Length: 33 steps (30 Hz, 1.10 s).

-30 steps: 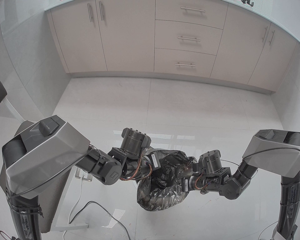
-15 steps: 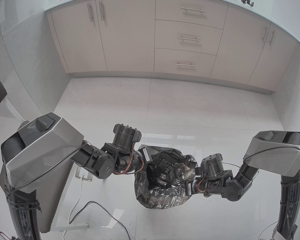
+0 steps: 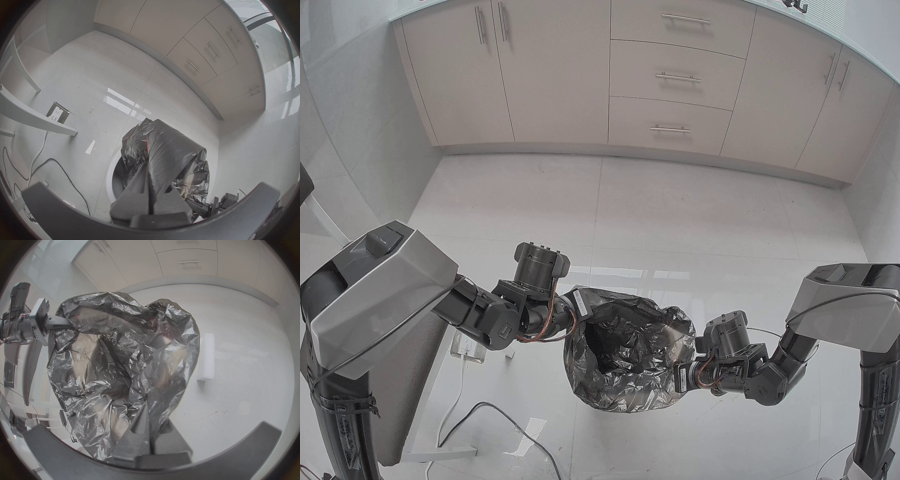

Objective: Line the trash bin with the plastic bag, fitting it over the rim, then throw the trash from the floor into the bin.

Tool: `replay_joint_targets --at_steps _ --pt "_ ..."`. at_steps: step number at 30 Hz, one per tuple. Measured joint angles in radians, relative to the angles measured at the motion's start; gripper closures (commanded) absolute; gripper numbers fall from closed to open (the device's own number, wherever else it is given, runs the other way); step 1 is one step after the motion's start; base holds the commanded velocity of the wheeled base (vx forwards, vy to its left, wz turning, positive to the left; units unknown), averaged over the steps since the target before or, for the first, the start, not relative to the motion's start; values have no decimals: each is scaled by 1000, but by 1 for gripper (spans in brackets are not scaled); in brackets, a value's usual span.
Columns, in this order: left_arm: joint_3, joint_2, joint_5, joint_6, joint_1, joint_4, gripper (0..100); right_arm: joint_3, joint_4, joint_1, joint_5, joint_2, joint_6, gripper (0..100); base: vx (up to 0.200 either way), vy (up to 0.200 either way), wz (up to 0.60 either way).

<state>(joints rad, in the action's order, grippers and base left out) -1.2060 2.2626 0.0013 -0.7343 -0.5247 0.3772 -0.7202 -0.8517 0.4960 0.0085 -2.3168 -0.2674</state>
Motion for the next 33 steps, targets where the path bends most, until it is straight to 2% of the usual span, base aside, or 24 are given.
replay_joint_targets --at_steps 1,2,6,20,26,33 --pt "0 0 0 0 -2 0 100 0 0 -1 -8 -2 0 100 0 0 0" --pt "0 0 0 0 -4 0 100 -1 -1 -2 -15 -4 -1 0 0 0 0" --pt "9 -3 2 5 -10 0 100 0 -30 -4 -50 -14 -3 0 0 0 0" --pt "24 -8 4 10 -14 6 100 -9 -93 -11 -53 -24 -2 0 0 0 0" --pt "12 -6 4 19 -8 8 100 -73 -108 -32 -53 -26 -1 0 0 0 0" --pt "-3 7 3 95 13 12 100 -192 -102 -47 -53 -51 29 0 0 0 0"
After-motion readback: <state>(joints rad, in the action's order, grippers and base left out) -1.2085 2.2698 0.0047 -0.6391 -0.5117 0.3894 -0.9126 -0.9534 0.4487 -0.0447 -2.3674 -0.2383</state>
